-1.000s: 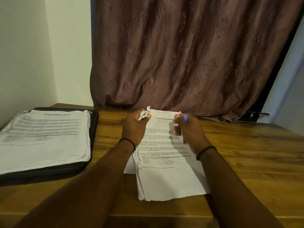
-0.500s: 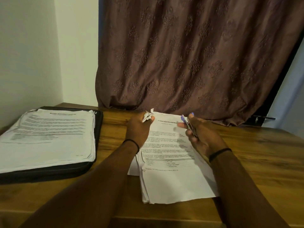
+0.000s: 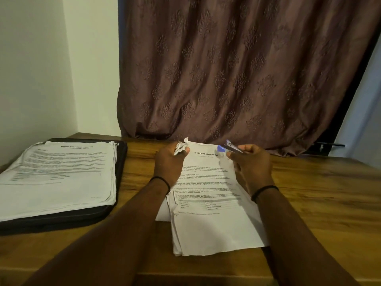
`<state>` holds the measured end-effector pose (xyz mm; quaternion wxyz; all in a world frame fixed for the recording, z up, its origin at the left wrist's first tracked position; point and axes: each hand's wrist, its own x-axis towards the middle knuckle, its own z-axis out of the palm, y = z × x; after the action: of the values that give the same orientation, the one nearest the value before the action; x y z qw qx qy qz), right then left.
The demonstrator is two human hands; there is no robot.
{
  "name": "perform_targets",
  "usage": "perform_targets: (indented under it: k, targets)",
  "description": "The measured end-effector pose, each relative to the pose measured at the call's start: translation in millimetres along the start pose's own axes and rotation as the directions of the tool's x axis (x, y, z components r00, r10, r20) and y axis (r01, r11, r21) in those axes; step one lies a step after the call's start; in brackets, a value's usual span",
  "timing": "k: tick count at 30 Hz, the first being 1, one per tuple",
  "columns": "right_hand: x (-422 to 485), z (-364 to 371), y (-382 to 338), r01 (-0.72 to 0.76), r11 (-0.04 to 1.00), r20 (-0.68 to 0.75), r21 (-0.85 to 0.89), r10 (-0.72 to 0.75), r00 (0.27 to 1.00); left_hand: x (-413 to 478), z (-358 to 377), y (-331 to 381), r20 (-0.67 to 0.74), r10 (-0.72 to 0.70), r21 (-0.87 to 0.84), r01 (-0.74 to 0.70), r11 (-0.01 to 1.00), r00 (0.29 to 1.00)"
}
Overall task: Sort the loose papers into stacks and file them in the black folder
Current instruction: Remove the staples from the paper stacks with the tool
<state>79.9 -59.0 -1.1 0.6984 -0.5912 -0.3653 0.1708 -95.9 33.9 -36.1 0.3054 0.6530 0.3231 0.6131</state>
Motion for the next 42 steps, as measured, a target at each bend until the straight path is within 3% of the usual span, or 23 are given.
perform_targets:
  k: [5, 11, 13, 16, 19, 21, 24, 35, 38, 42]
  targets:
    - [0.0, 0.9, -2.6, 0.061, 0.978, 0.067, 0.200, -0.076, 0.995, 0.6, -0.1, 2.2, 0.000, -0.014, -0.034, 0.014, 0.999, 1.000]
    - [11.4, 9.6, 1.2, -0.052, 0.869, 0.096, 0.493, 0.005, 0.995, -1.1, -1.1, 5.6, 0.011, -0.006, -0.034, 0.006, 0.999, 1.000]
    - [18.6, 16.4, 1.6, -0.070, 0.863, 0.051, 0.500, 0.051, 0.997, -1.9, -0.8, 7.1, 0.015, -0.004, -0.041, 0.005, 0.999, 1.000]
    - [29.4, 24.9, -3.8, -0.016, 0.917, -0.051, 0.399, 0.040, 0.998, -3.1, -0.6, 8.3, 0.008, 0.018, -0.032, -0.017, 0.999, 1.000]
    - [36.1, 34.0, -12.4, 0.228, 0.961, -0.189, 0.154, -0.198, 0.962, -2.9, 0.1, 8.7, 0.008, 0.016, -0.064, -0.015, 0.998, 1.000]
    - [40.1, 40.8, -17.5, 0.378, 0.925, -0.205, -0.032, -0.376, 0.903, -3.2, 0.8, 9.6, 0.011, 0.018, -0.083, -0.017, 0.996, 1.000]
    - [46.4, 48.6, -19.8, 0.471, 0.856, -0.171, -0.215, -0.508, 0.845, -3.7, 1.2, 9.9, 0.019, 0.030, -0.085, -0.028, 0.996, 0.999]
    - [50.9, 59.1, 9.2, 0.449, 0.742, -0.114, -0.498, -0.569, 0.815, -0.8, 2.1, 3.2, 0.010, 0.025, -0.074, -0.024, 0.997, 1.000]
    - [49.4, 61.7, 11.2, 0.492, 0.717, -0.082, -0.494, -0.602, 0.794, -1.6, 1.3, 5.4, 0.006, 0.019, -0.071, -0.019, 0.997, 1.000]
    - [51.3, 64.6, 12.8, 0.488, 0.743, -0.045, -0.457, -0.567, 0.822, -2.7, 1.3, 6.5, 0.013, 0.026, -0.083, -0.025, 0.996, 1.000]
